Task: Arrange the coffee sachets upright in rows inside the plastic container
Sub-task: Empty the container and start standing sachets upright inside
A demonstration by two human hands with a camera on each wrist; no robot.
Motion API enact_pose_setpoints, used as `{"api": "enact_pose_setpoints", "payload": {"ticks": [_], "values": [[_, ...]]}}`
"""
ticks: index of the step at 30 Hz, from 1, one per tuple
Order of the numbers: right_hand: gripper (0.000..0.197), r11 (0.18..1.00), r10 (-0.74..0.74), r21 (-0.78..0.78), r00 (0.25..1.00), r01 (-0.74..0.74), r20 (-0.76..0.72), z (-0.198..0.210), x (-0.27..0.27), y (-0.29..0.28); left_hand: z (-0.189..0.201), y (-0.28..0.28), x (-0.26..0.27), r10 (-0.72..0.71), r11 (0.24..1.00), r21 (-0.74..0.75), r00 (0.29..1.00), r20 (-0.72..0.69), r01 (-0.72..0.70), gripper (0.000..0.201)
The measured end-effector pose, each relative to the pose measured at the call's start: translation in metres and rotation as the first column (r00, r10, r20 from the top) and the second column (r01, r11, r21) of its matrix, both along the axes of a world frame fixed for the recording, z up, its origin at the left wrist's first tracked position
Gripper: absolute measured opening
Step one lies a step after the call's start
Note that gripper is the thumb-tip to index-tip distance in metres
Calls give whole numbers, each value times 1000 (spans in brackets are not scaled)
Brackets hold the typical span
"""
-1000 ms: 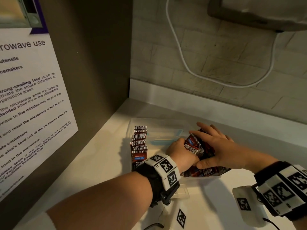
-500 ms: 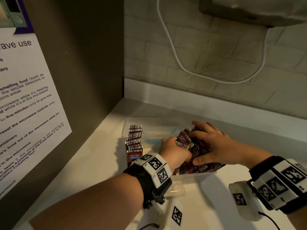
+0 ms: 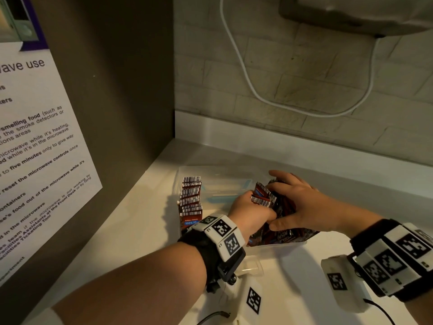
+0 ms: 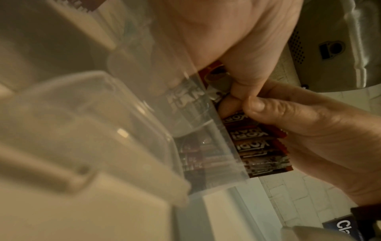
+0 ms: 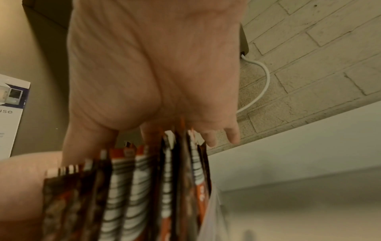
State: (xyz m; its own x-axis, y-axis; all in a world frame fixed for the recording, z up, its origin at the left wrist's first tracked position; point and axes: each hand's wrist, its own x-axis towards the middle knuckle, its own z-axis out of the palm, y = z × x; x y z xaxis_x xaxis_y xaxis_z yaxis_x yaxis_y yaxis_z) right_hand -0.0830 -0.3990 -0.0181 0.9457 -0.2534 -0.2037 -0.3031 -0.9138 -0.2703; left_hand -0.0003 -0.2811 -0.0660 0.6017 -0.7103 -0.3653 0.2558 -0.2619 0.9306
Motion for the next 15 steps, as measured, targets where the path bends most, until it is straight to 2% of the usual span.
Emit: {"api": "enact_pose_setpoints", "payload": {"ticks": [10, 15], "values": [[79, 998, -22, 65, 998, 18, 61, 9, -2, 3, -1, 5, 3, 42, 999, 22, 999, 12, -42, 47], [79, 994, -47, 106, 993, 36, 104, 18, -6, 9, 1, 9, 6, 89, 996, 14, 996, 31, -90, 31]]}}
